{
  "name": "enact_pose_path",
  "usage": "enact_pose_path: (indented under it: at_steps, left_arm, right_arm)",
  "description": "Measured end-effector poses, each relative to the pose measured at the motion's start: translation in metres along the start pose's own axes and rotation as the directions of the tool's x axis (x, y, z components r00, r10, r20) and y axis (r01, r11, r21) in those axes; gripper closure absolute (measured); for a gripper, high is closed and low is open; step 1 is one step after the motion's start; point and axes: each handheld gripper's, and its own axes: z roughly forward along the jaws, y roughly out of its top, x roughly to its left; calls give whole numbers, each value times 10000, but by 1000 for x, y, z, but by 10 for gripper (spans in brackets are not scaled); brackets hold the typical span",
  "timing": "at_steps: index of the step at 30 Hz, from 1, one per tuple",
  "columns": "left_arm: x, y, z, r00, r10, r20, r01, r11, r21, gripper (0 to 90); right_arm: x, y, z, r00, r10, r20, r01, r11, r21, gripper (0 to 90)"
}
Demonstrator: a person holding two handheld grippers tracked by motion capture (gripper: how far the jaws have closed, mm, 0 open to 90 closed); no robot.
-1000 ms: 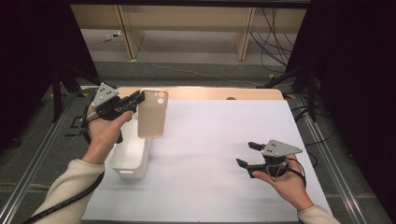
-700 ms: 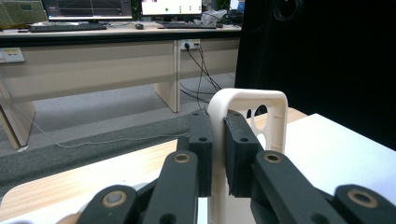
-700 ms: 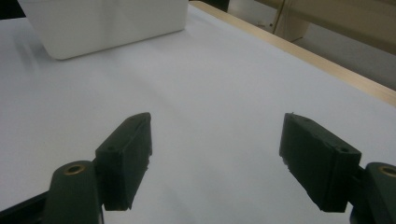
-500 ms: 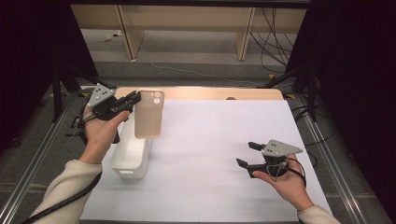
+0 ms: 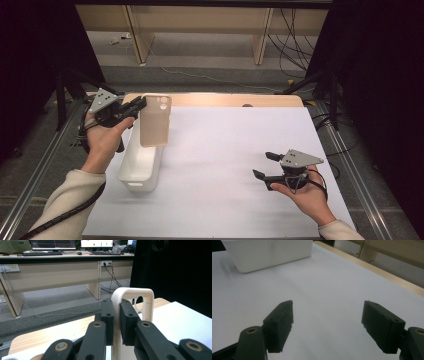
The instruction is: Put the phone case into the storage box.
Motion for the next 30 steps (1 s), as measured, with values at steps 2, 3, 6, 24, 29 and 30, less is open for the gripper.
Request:
enact_pose_path:
  at_steps: [2,3,6,24,29,30]
  left_arm:
    - [1,0,0,10000,3,-21,-3,10000,7,824]
    - [2,0,0,10000,3,-38,-3,10000,4,824]
    - [3,0,0,9999,23,-99,-23,10000,15,824]
    - [12,3,0,9993,99,-355,-98,9999,48,823]
    - [13,4,1,9991,92,-415,-91,10000,22,823]
    - [13,4,1,9991,91,-420,-90,10000,18,824]
  right_arm:
    - [0,0,0,10000,-2,-8,2,10000,6,267]
    - [0,0,0,10000,-6,-14,6,10000,1,267]
    - [0,0,0,10000,-26,-17,26,10000,-7,267]
    - [0,-1,0,10000,21,4,-21,10000,-17,267]
    - [0,-1,0,10000,22,-1,-22,10000,-9,267]
    - [0,-1,0,10000,22,1,-22,10000,-13,267]
